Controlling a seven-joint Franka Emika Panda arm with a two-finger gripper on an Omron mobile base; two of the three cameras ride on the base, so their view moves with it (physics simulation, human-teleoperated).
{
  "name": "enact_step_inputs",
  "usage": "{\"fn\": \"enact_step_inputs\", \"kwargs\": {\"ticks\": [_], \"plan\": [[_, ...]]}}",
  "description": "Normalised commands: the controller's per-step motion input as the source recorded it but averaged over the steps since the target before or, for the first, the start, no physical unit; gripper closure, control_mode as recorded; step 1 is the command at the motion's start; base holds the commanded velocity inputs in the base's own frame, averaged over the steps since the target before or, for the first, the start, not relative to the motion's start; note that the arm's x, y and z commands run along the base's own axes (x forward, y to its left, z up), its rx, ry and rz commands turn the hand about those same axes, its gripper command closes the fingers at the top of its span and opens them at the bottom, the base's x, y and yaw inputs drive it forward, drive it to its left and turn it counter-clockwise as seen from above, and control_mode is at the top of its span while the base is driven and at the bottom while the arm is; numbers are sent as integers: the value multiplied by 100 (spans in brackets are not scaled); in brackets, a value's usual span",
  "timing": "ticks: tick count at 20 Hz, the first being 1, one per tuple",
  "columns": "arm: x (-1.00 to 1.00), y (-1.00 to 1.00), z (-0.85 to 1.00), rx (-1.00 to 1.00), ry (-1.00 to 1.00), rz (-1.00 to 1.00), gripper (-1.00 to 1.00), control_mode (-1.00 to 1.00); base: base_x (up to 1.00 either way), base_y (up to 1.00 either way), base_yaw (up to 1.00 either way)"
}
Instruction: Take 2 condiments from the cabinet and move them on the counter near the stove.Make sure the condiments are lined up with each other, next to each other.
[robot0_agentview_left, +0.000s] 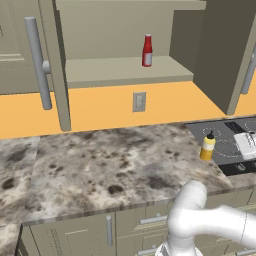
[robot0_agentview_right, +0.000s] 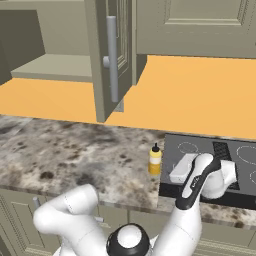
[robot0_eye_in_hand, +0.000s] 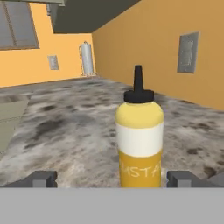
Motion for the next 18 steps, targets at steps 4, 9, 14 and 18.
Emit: {"fn": "enact_step_inputs", "kwargs": {"ticks": [4,9,14,18], "plan": [[-82,14,60,0,4,-27,-100,-100,0,0,0],[-53,30,72,0,16,-31,-100,-100,0,0,0],[-49,27,75,0,28,-29,-100,-100,0,0,0],[-65,34,47,-3,23,-27,-100,-100,0,0,0]]}}
